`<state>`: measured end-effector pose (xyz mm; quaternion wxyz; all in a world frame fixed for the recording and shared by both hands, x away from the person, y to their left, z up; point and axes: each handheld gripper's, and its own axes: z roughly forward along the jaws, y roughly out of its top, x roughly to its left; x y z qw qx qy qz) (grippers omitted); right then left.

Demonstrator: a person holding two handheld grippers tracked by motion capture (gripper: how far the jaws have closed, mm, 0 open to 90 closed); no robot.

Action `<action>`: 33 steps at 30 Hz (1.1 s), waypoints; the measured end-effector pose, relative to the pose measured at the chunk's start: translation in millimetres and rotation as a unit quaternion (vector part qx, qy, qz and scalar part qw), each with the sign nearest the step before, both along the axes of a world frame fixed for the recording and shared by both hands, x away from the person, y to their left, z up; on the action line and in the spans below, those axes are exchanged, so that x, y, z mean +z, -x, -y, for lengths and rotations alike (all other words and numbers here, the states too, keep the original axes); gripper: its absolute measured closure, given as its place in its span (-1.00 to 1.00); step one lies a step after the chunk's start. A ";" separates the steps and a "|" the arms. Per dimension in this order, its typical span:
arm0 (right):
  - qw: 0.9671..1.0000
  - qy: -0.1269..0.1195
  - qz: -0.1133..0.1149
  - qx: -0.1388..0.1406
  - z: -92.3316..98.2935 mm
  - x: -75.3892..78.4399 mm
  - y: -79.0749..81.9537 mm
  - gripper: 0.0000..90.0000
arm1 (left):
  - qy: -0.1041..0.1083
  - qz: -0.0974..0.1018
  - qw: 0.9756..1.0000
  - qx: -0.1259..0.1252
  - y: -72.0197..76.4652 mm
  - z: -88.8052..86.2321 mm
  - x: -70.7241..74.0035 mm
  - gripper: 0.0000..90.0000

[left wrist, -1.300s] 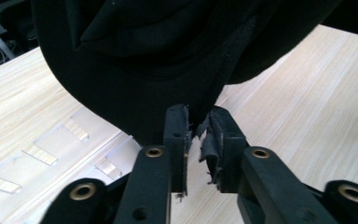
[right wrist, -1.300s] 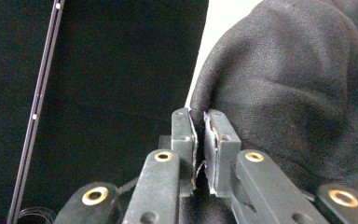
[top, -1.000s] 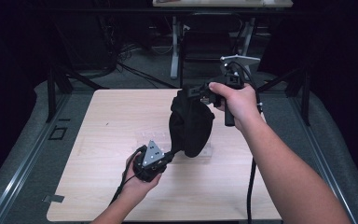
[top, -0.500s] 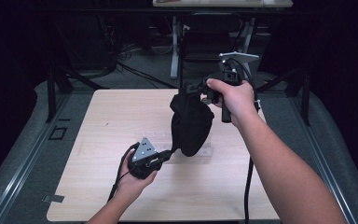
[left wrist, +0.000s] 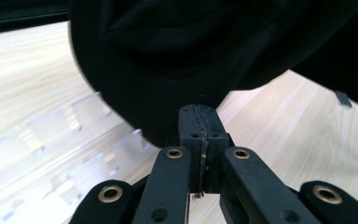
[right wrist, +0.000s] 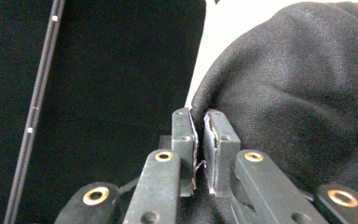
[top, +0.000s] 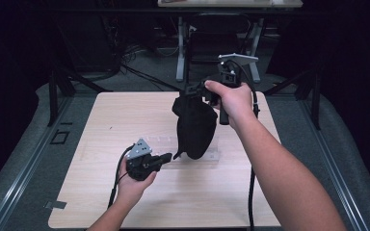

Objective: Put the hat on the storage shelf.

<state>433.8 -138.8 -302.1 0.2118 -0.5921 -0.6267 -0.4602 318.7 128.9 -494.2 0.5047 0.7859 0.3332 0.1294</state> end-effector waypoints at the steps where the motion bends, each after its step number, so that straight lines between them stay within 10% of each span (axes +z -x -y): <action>1: 1.000 0.000 0.001 0.000 -0.6 -0.1 -0.1 0.85 | -0.003 0.003 1.000 0.000 0.8 0.5 -1.5 1.00; 15: 1.000 -0.008 0.004 0.005 -5.8 -3.8 -0.1 0.85 | -0.010 0.025 1.000 -0.015 9.6 11.3 5.4 0.98; 21: 1.000 -0.010 0.004 0.005 -11.9 -4.3 -1.4 0.85 | -0.009 0.033 0.999 -0.025 11.4 13.6 9.1 0.65; 29: 1.000 -0.011 0.006 0.020 -26.0 -5.2 -0.7 0.84 | -0.051 0.045 0.998 0.008 5.4 27.6 9.4 0.71; 33: 1.000 -0.016 0.006 0.021 -26.6 -5.2 -0.9 0.79 | -0.094 0.082 0.992 0.010 10.7 33.8 9.3 0.83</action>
